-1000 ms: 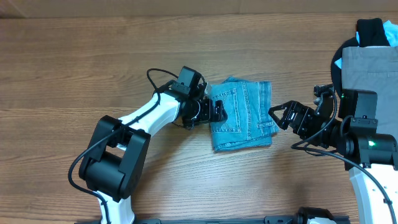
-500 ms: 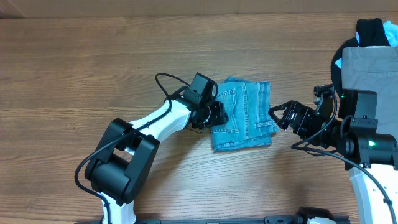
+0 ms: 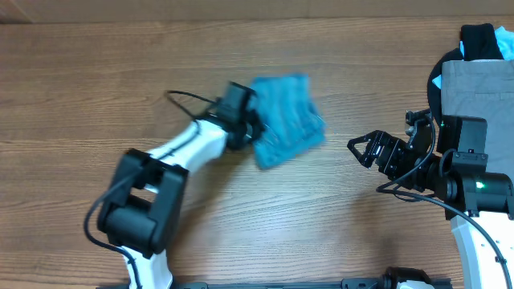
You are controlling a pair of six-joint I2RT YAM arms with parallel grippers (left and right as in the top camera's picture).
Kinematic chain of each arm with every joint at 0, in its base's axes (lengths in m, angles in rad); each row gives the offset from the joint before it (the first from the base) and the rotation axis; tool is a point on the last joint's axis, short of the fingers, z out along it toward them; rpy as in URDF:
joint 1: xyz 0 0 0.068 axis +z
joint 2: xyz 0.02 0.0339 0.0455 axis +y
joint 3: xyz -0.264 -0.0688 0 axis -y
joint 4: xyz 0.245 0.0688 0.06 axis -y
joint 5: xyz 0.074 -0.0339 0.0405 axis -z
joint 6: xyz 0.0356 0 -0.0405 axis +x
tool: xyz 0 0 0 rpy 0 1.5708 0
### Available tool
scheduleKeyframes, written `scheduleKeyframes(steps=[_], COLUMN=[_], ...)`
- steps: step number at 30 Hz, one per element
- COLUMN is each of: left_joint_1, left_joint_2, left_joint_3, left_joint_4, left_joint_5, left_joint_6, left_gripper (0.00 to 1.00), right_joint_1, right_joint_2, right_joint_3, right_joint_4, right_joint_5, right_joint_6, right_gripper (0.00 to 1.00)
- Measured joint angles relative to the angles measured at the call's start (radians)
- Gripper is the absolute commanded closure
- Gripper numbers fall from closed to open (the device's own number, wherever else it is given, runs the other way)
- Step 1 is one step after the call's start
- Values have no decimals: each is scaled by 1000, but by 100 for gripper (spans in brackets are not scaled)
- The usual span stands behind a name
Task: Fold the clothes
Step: 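Grasp the folded jeans with the left gripper and carry it to the top-left corner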
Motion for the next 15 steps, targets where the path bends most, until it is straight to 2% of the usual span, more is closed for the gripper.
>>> scheduleKeyframes(steps=[4,8,9,12,15], left_joint_1=[221,513,583,782,934], left_joint_2=[0,0,0,0,0], left_joint_3=[2,2,2,2,2], left_joint_4=[16,42,46,54,56], left_joint_5=[-53,-127,-143,-170,-169], left_joint_6=[-14,-25,-25,-28,-29], left_gripper=[95,83,84,96,96], right_joint_1=[0,0,0,0,0], right_joint_2=[0,0,0,0,0], right_joint_3=[0,0,0,0,0], right_joint_4=[2,3,4,8,11], right_joint_5=[13,33,35,40,41], right_joint_6=[0,0,0,0,0], right_gripper=[0,0,0,0,0])
